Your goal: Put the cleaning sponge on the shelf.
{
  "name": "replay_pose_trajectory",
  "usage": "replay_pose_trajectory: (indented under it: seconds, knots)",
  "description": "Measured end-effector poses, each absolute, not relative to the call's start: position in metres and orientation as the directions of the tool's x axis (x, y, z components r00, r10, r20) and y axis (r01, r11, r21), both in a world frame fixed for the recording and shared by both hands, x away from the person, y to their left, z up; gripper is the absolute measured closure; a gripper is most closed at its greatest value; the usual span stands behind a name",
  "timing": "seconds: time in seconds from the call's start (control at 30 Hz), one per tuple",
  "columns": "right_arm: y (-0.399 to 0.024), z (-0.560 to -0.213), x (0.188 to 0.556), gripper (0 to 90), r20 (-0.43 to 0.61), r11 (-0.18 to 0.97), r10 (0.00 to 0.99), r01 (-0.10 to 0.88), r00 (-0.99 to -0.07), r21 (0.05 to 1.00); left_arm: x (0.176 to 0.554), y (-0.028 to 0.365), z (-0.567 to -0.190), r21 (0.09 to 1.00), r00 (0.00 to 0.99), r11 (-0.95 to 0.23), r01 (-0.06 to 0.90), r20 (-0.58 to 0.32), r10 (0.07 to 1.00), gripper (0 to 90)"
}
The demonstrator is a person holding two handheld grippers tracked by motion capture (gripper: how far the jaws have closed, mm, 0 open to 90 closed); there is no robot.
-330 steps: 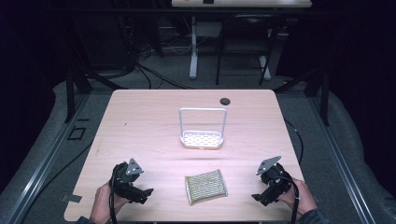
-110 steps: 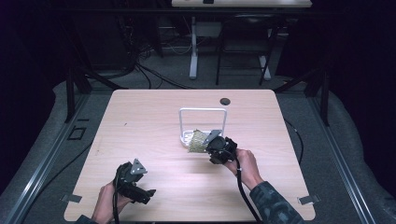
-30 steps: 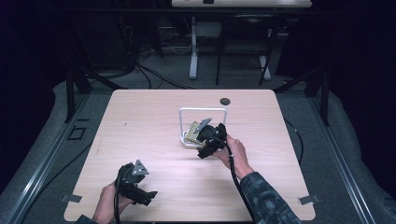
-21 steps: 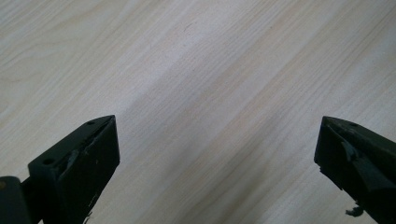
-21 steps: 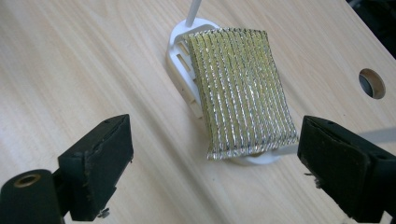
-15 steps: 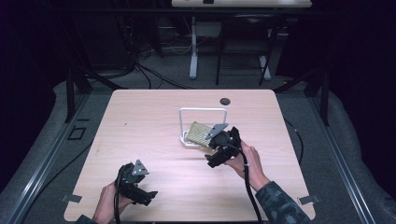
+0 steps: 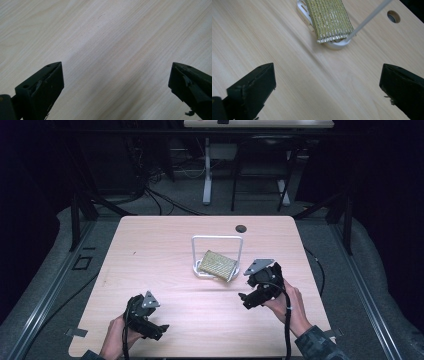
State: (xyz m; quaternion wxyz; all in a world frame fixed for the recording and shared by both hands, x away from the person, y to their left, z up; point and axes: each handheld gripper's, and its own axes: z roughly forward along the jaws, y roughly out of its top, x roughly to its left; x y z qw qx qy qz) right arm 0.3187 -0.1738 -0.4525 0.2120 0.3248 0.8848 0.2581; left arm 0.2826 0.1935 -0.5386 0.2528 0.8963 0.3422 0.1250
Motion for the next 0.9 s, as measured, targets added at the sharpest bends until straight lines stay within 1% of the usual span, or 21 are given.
replay_pose_trajectory:
  seconds: [0.33,0.43,0.53,0.63,0.73,0.9]
  knots:
    - [-0.207,-0.461,0.292,0.0,-0.16,0.602,0.73,0.516,-0.664,0.61,0.283,0.193,-0.539,0.538,0.735,-0.639,0.549,0.052,0.676,0.3]
    - [-0.215,-0.469,0.282,0.0,-0.157,0.586,0.745,0.525,-0.648,0.617,0.283,0.193,-0.539,0.539,0.734,-0.638,0.55,0.052,0.677,0.3]
    - [-0.224,-0.478,0.274,0.0,-0.129,0.558,0.765,0.549,-0.631,0.622,0.283,0.193,-0.539,0.537,0.737,-0.642,0.548,0.054,0.674,0.3]
    - [-0.232,-0.489,0.266,0.0,-0.127,0.556,0.773,0.567,-0.622,0.607,0.283,0.193,-0.539,0.536,0.737,-0.642,0.548,0.054,0.674,0.3]
    - [-0.239,-0.499,0.258,0.5,-0.108,0.533,0.788,0.584,-0.607,0.612,0.283,0.193,-0.539,0.537,0.737,-0.641,0.548,0.053,0.674,0.3]
    - [-0.249,-0.513,0.248,2.8,-0.139,0.536,0.799,0.59,-0.585,0.604,0.282,0.192,-0.539,0.538,0.739,-0.644,0.545,0.055,0.671,0.3]
